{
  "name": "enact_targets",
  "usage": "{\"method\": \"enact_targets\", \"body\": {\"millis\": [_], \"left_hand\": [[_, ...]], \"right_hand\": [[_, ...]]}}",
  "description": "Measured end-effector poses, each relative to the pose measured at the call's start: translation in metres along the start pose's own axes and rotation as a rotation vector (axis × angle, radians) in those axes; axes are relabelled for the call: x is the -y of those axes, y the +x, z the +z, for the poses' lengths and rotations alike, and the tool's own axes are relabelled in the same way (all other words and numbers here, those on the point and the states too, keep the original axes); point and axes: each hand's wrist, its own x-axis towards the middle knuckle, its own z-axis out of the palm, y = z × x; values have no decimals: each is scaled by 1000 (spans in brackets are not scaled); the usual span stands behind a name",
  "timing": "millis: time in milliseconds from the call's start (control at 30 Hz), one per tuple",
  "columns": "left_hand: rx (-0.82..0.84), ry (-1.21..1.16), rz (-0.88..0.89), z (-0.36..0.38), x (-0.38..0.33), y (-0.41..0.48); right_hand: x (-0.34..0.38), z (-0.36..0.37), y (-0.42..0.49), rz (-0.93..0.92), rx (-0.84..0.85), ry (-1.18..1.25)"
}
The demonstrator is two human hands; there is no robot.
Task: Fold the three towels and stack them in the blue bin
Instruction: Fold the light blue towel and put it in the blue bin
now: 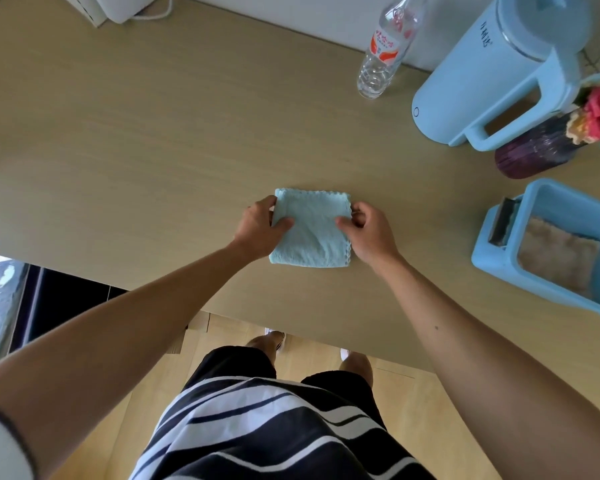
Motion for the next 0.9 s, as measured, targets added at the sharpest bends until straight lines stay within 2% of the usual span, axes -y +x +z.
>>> {"method": "enact_targets", "body": {"millis": [167,433,500,600,633,700,767,900], "left_hand": [[-82,-2,-31,7,6,7],[-166,119,64,13,5,17],[-220,263,150,13,6,14],[-291,618,483,13,8,4],[-242,701,591,14,10,1],[-81,810,714,18,20,0],[36,891,724,22,31,2],[104,929,637,25,40,4]], "right_hand": [[-10,4,17,-27,-63,-110],[-18,11,29,-51,-195,-183],[-16,13,27,-80,-210,-256],[-12,13,16,-266,-335,-479],[-9,14,10,-363,-353,-537],[-6,17,0,-510,-284,-629],[-12,22,-7,-541,-176,-728],[-37,25,-17,-503,-101,-881]]}}
